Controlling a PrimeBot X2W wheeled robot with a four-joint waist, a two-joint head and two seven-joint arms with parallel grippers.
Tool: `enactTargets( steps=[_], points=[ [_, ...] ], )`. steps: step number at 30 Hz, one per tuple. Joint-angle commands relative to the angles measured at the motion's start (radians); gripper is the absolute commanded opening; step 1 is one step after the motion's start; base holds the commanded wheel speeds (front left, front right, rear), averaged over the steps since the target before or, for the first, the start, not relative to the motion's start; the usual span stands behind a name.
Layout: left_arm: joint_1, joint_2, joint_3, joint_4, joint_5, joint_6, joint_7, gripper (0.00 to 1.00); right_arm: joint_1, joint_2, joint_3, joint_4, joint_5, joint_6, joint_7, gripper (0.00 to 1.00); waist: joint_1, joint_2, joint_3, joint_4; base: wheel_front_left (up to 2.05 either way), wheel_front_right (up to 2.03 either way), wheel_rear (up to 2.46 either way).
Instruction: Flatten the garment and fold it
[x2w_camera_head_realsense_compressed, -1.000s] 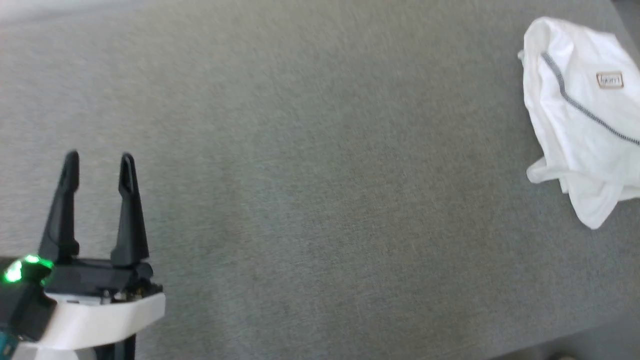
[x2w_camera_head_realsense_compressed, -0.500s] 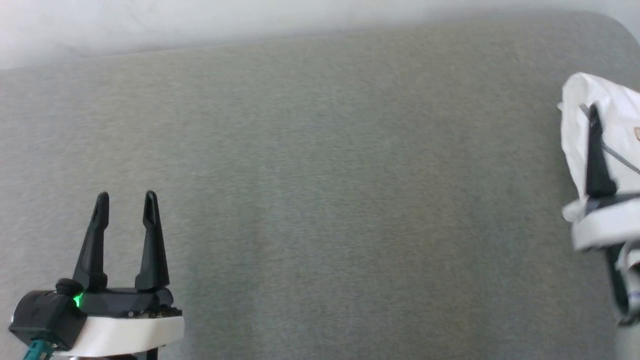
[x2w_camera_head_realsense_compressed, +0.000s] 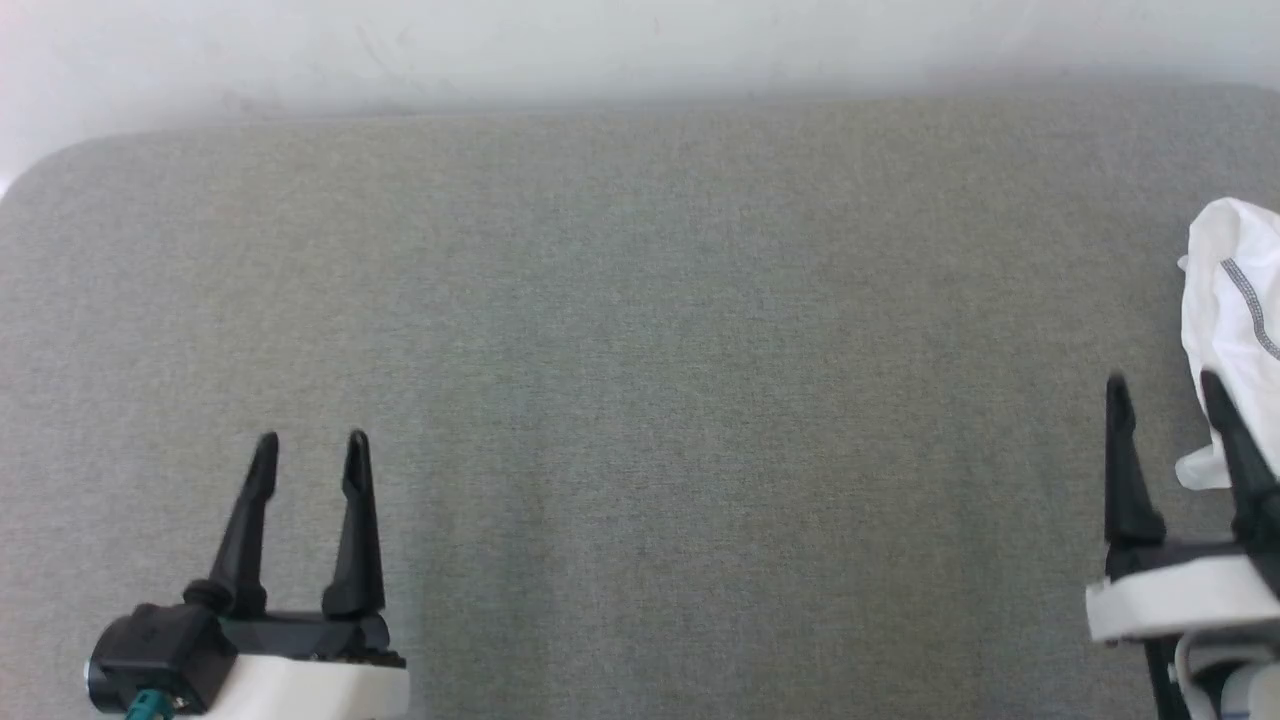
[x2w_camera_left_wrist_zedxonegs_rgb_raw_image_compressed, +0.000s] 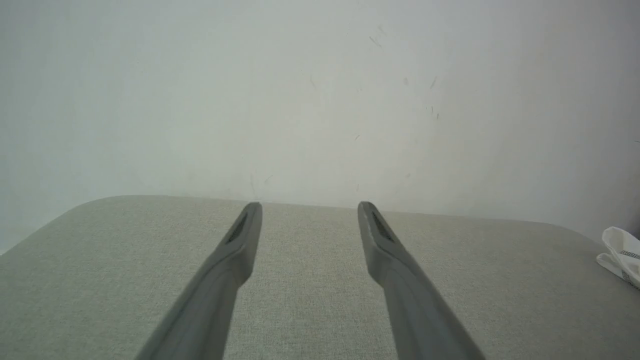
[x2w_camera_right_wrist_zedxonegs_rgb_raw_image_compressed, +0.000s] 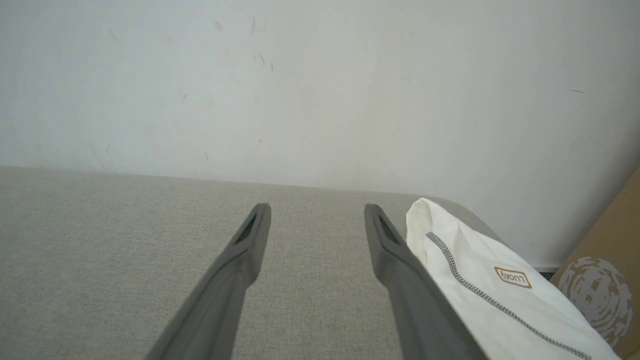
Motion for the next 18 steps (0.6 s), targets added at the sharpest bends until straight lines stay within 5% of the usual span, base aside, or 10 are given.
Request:
enactTargets(
  steps=[1,17,18],
  points=[
    [0.017,-0.007,-0.004,0.012,0.003,-0.009,-0.005,1.0,0.023,0.003,-0.002,0.023,0.014,-0.002,-0.022,1.0,0.0,-0.0001,-0.012,0.009,0.0,0.0,0.0],
    [0.042,-0.013,-0.006,0.064,-0.014,-0.008,-0.005,1.0,0.036,0.003,0.02,0.123,0.022,-0.002,-0.079,1.0,0.0,-0.0001,-0.035,0.019,0.0,0.0,0.0],
    [0.031,-0.008,-0.004,0.062,-0.009,0.0,0.001,0.0,0.046,0.0,0.019,0.122,0.023,0.0,-0.072,0.0,0.0,-0.0001,-0.035,0.019,0.0,0.0,0.0]
  ],
)
